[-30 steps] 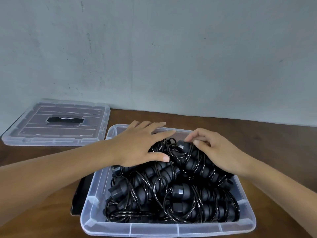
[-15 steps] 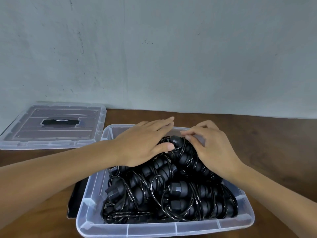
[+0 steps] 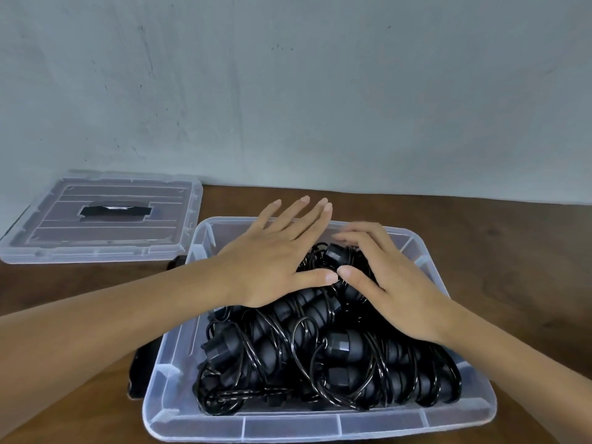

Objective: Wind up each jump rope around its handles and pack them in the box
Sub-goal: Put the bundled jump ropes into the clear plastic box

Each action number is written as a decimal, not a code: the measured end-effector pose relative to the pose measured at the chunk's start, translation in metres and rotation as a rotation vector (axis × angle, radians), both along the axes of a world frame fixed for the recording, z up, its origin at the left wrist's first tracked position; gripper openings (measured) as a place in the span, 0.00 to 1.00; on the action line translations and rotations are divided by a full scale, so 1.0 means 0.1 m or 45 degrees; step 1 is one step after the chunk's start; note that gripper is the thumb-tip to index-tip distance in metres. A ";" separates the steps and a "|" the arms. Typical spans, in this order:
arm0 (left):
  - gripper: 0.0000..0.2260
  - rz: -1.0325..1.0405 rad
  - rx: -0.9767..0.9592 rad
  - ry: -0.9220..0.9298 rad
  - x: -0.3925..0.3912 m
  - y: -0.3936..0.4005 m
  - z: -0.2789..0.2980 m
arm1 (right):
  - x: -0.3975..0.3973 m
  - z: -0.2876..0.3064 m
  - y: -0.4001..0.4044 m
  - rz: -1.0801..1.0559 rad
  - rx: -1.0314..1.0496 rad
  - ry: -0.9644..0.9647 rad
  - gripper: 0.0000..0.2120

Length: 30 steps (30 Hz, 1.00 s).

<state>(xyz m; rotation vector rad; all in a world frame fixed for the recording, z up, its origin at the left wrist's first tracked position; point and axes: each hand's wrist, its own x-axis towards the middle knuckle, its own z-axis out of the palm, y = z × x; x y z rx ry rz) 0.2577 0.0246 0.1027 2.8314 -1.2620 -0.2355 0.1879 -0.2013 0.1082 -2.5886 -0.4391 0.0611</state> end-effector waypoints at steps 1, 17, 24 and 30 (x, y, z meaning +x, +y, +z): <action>0.42 0.003 -0.008 -0.023 0.00 0.00 -0.02 | 0.01 -0.02 -0.01 0.019 -0.006 0.026 0.24; 0.26 -0.139 -0.563 -0.073 -0.15 0.18 0.13 | -0.11 0.15 0.07 0.095 -0.373 -0.044 0.29; 0.46 0.040 -0.116 0.072 -0.53 0.39 0.19 | -0.31 0.26 0.11 0.090 -0.581 0.118 0.47; 0.48 0.013 -0.053 0.038 -0.50 0.39 0.06 | -0.33 0.30 0.17 0.130 -0.663 0.292 0.63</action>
